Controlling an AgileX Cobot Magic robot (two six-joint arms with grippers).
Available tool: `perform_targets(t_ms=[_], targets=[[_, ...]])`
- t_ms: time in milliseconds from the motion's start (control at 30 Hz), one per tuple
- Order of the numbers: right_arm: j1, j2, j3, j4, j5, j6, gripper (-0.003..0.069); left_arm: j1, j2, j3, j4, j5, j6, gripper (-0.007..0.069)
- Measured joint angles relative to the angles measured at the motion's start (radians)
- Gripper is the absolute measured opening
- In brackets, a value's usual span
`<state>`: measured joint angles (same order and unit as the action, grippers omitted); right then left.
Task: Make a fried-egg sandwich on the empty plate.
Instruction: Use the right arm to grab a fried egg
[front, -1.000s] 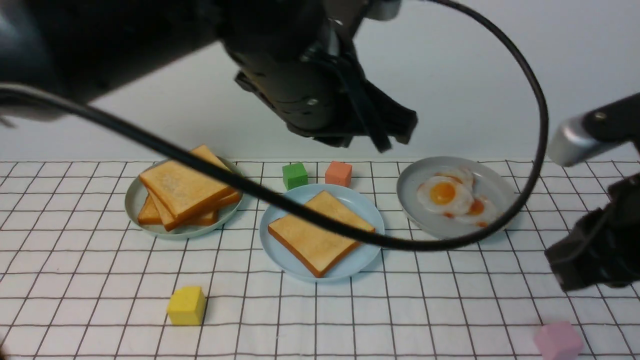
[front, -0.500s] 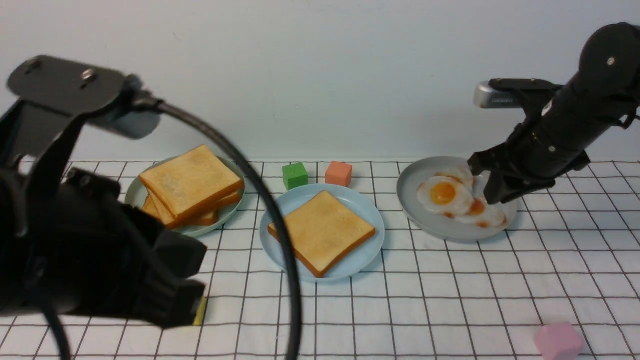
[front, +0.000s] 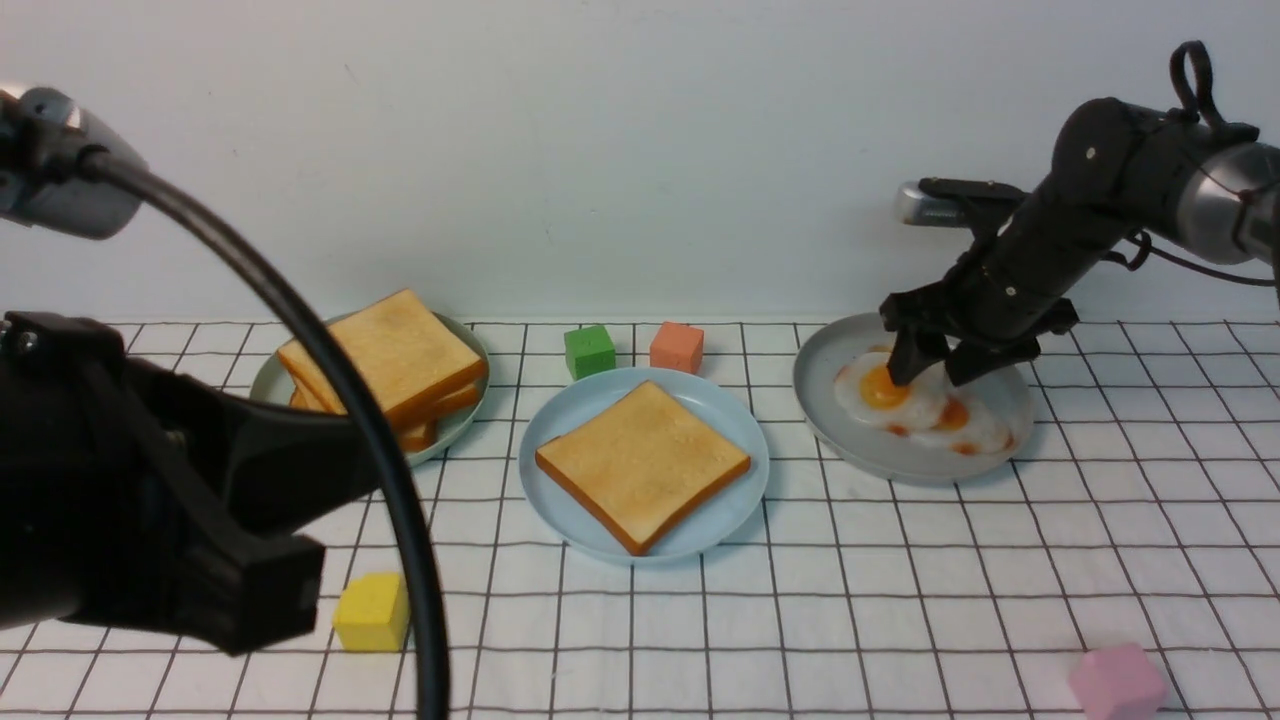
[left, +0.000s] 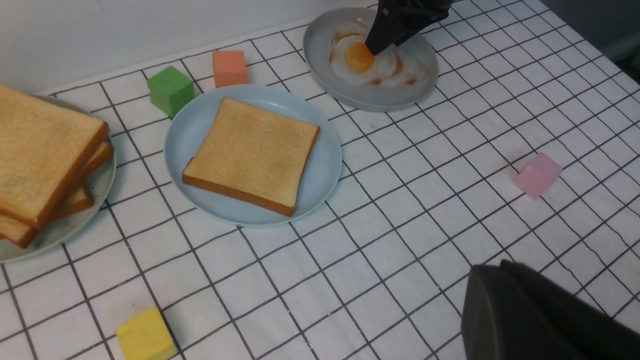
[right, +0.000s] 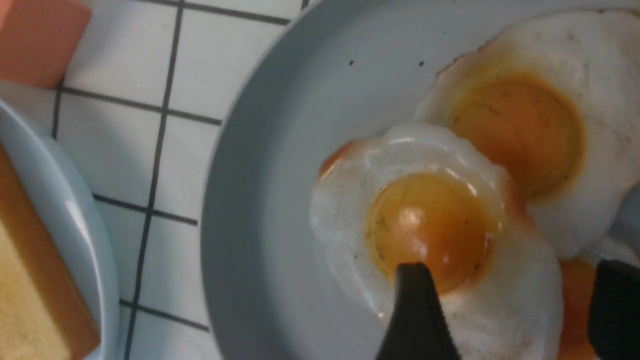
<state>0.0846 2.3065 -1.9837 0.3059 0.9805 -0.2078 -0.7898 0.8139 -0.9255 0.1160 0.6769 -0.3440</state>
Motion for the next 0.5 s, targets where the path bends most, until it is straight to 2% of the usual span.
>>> perform_targets(t_ms=[500], targets=[[-0.003, 0.045, -0.024, 0.004, -0.011, -0.007, 0.0451, 0.000, 0.000, 0.000, 0.024, -0.014, 0.000, -0.0013]])
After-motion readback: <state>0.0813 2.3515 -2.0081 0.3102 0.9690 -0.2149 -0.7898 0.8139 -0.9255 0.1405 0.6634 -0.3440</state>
